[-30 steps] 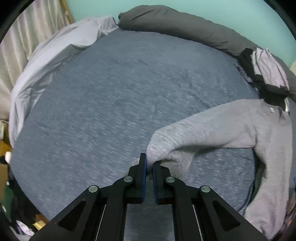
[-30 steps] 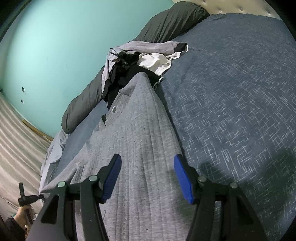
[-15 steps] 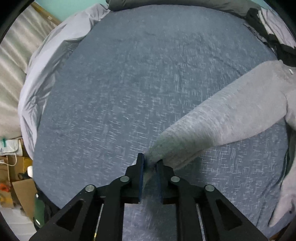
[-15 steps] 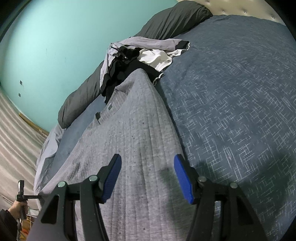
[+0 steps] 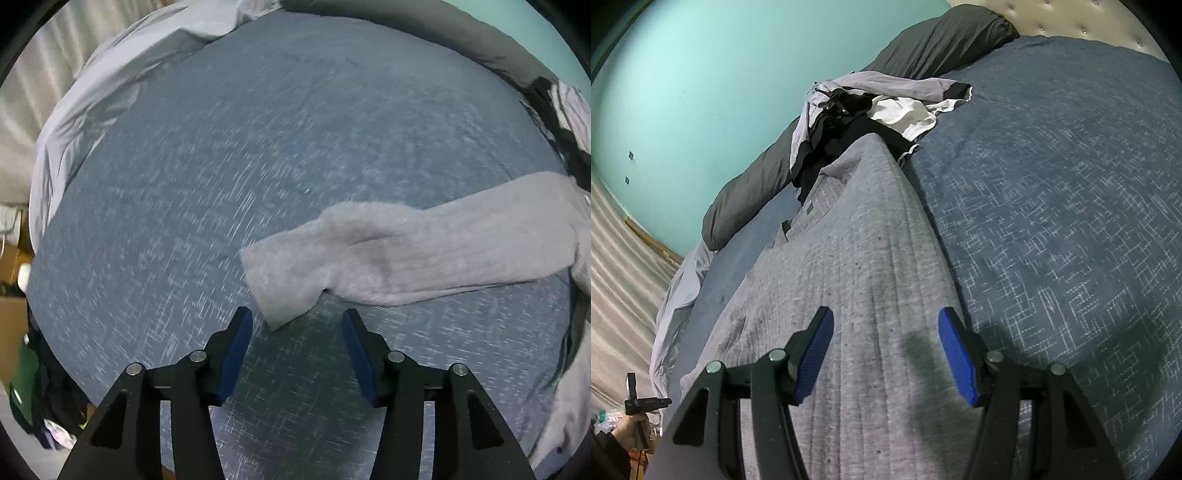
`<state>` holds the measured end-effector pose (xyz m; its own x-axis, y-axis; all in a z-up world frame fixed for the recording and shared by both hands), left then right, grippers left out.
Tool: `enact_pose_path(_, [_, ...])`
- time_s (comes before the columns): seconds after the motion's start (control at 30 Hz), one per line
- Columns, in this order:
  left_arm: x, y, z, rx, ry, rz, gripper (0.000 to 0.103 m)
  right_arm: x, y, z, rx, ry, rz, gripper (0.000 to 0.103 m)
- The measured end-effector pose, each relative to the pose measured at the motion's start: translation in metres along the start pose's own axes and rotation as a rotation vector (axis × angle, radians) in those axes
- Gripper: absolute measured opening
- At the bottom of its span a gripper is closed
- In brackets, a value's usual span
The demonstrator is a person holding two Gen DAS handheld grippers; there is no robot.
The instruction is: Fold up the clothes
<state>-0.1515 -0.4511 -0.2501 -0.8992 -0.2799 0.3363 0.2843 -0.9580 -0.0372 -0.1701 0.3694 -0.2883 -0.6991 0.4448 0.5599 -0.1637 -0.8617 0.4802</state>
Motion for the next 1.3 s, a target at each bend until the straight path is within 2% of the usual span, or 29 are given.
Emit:
enact_pose_path(0.23, [-0.008,0.033,-0.029,-0.053,-0.082,0.171,0.058,-0.001,0.002,0.002,-0.016,-0.007,0.015,0.06])
enact_pose_path(0.4, [-0.006,0.046,-0.05,-0.116,-0.092,0.246,0.058,-0.004,0.007,-0.004,-0.038,0.002,0.051,0.06])
enact_pose_path(0.43, [-0.006,0.045,-0.052,-0.114,-0.098,0.24,0.054,-0.004,0.008,-0.005,-0.041,0.005,0.057,0.06])
enact_pose_path(0.47, [-0.005,0.043,-0.053,-0.113,-0.104,0.227,0.036,-0.005,0.008,-0.007,-0.044,0.008,0.062,0.06])
enact_pose_path(0.53, [-0.005,0.039,-0.051,-0.111,-0.113,0.2,0.009,-0.007,0.009,-0.009,-0.048,0.015,0.069,0.06])
enact_pose_path(0.57, [-0.004,0.037,-0.049,-0.109,-0.114,0.187,0.008,-0.008,0.01,-0.01,-0.05,0.019,0.071,0.06])
enact_pose_path(0.67, [-0.001,0.036,-0.031,-0.082,-0.123,0.157,0.007,-0.01,0.01,-0.011,-0.044,0.026,0.067,0.06])
enact_pose_path(0.83, [-0.002,0.06,0.008,-0.092,-0.115,0.205,0.006,-0.009,0.009,-0.005,-0.021,0.014,0.049,0.06])
enact_pose_path(1.0, [-0.012,0.064,-0.008,-0.092,-0.021,0.252,0.008,-0.009,0.011,-0.001,-0.005,0.01,0.043,0.06])
enact_pose_path(1.1, [-0.018,0.057,-0.02,-0.021,-0.003,0.234,0.009,-0.008,0.011,0.003,0.002,0.003,0.046,0.06])
enact_pose_path(1.17, [-0.022,0.051,-0.026,0.021,0.012,0.215,0.015,-0.006,0.009,0.004,0.004,-0.001,0.037,0.06])
enact_pose_path(1.3, [-0.02,0.033,-0.005,0.046,-0.07,0.182,0.019,-0.002,0.005,0.005,0.009,-0.003,0.011,0.06])
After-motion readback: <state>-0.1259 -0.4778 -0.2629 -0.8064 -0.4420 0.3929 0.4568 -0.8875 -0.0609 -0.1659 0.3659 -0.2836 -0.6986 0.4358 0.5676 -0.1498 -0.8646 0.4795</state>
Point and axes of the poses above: each gripper's, at about its wrist camera, not at the fingertips, and z roughly against the way its jaws point, y to its left, x to its top, the point moved 2 cm from there along -z, roughly the way its jaws point, and after that the axes turned 7 degrees about -x, right-handed, at the moved point
